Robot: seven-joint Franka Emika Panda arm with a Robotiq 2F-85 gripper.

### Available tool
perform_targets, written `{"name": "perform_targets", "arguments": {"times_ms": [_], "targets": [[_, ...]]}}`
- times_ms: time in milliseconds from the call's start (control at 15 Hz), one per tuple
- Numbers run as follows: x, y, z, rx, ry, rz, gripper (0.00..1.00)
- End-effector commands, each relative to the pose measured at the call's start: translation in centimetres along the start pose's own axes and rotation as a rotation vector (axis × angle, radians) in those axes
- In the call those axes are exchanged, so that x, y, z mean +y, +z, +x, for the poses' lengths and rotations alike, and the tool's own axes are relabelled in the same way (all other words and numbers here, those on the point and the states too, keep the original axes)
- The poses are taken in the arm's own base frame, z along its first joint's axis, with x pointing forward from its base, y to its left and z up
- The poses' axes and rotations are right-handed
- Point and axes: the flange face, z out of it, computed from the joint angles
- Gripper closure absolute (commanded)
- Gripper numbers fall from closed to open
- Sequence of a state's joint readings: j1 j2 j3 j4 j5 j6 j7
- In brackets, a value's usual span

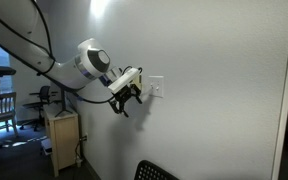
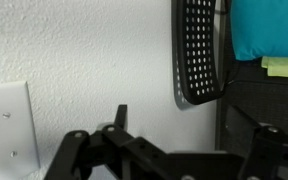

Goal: Turn the right light switch on and off, then turn the left switch off

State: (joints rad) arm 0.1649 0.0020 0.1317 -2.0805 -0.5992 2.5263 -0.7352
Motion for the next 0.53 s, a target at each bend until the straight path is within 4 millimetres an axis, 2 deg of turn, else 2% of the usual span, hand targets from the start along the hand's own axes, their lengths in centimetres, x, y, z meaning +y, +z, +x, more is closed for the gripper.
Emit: {"name": "perform_targets", "arguments": {"times_ms": [0, 267, 467], "targets": [[-0.3, -0.3, -1.2, 0.064, -0.14, -0.061, 0.0], [-0.7, -0.6, -2.8, 0.224, -0.217, -0.162, 0.0], [-1.0, -0.5, -4.2, 0.292, -0.205, -0.15, 0.0]]}}
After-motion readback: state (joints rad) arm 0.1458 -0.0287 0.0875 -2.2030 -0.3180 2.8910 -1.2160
